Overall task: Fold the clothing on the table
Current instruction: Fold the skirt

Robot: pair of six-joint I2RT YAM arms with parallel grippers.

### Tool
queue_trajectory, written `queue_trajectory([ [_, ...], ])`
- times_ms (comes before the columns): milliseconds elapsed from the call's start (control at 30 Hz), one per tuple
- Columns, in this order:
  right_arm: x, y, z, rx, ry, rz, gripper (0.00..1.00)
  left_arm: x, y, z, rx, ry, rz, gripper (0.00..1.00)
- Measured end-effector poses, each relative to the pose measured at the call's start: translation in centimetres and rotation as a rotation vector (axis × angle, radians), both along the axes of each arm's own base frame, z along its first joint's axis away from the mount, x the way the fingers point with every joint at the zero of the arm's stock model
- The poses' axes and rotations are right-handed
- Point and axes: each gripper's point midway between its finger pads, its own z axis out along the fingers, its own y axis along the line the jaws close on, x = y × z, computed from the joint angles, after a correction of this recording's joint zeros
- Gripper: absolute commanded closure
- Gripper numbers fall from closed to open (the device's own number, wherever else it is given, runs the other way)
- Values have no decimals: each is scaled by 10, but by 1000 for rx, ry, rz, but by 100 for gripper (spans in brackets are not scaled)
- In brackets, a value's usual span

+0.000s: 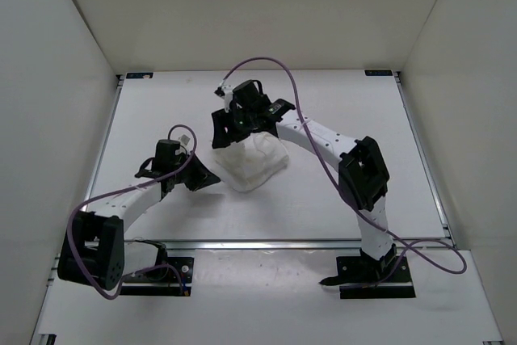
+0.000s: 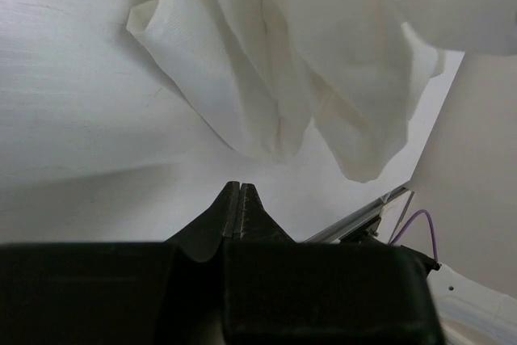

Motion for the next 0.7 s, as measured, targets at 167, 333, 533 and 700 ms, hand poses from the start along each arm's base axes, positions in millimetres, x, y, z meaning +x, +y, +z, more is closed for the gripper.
queue_trajectory([
  [167,-9,-4,-5,-10,13,5,45,1,8,8,8,-29,12,100],
  [333,21,-80,8,14,-12,-176,100,5,7,22,-25,-58,-4,98],
  [533,65,-169,23,10,-85,-404,100,39,-19,87,-116,-260,-50,100],
  [700,54,-155,-14,-17,-22,-337,99,51,-50,125,-225,-407,-58,100],
])
